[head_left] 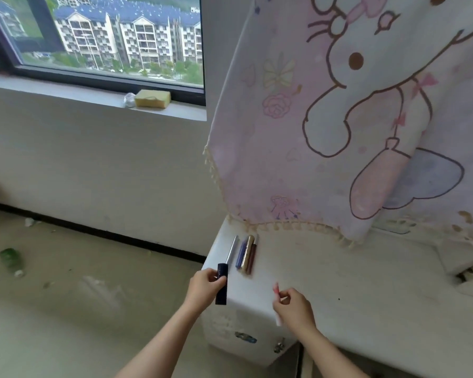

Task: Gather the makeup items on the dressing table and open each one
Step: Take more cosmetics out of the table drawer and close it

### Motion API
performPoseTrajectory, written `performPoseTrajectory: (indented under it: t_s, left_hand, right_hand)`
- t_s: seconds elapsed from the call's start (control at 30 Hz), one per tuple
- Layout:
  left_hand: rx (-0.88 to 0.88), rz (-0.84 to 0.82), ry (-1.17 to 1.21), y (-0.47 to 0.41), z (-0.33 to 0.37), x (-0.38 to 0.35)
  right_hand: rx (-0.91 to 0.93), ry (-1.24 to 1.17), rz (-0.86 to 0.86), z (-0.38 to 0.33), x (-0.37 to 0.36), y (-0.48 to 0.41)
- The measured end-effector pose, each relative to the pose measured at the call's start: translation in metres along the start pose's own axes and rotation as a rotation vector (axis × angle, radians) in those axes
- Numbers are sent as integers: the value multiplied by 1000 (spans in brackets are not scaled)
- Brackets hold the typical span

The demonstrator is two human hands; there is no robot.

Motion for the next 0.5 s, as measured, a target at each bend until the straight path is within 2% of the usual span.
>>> performPoseTrajectory:
  t_s: [0.23, 0.5]
  left_hand:
    - [36, -122, -96, -8, 2, -42]
    - [115, -135, -276, -10, 19, -73]
  right_hand:
    - [-132, 43, 84, 22, 1, 13]
    - [-191, 39, 113, 37, 7, -4]
Point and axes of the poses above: each hand's wrist, its own y-axis away from the middle knuckle, its own x-axis out of the back of the hand, z = x × y, the point moved 4 cm from there along -y, towards the middle knuckle, and after that the axes turned 6 degrees about x, right-handed, at the moved point
